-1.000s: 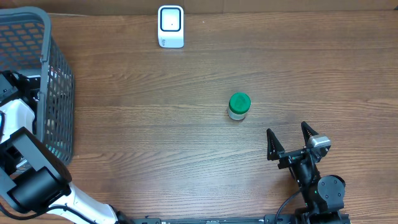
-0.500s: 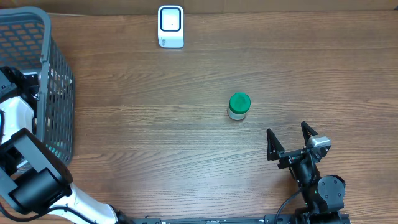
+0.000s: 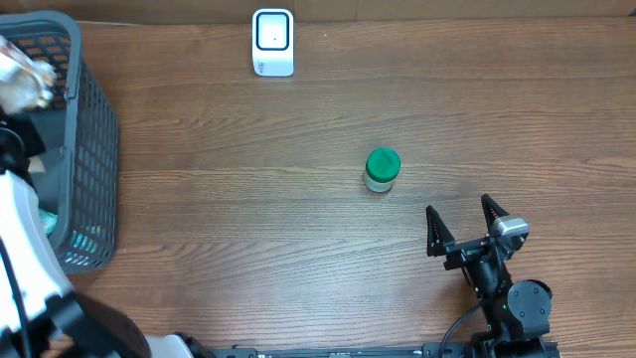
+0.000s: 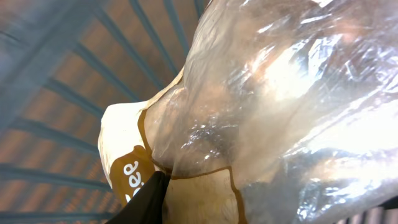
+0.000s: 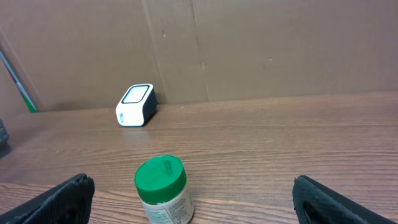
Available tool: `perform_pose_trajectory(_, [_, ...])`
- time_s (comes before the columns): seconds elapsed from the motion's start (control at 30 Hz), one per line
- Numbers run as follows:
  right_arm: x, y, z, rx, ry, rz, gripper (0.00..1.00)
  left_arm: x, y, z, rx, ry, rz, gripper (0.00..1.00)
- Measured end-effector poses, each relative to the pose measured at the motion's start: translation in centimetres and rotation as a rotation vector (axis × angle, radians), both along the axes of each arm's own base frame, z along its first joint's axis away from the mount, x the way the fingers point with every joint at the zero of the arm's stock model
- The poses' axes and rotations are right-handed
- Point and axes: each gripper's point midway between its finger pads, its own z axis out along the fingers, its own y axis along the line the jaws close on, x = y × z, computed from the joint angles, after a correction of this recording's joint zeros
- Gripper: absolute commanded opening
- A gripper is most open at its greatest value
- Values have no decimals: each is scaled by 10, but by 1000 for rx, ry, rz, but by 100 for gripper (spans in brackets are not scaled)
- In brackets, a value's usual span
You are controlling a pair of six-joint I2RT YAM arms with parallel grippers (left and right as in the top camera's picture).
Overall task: Scan the item barcode
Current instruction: 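Grasp the clear brown-labelled bag with the left gripper and lift, then carry the bag with the left gripper and place it beside the jar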
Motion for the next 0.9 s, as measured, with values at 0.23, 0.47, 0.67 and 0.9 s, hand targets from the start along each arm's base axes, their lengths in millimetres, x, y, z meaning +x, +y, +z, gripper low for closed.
perform_pose_trajectory(0.23, [0, 0, 0, 0, 0, 0, 100, -25, -20, 85, 61, -227, 40, 4])
perform_pose_trajectory(0.47, [0, 0, 0, 0, 0, 0, 100, -59, -106, 147, -106, -455, -89, 4])
perform_pose_trajectory(0.67, [0, 0, 0, 0, 0, 0, 100, -72, -213, 127, -418, -393, -294, 4])
perform_pose_trajectory(0.9, [0, 0, 0, 0, 0, 0, 100, -77, -305, 46, -644, 6, -448, 4])
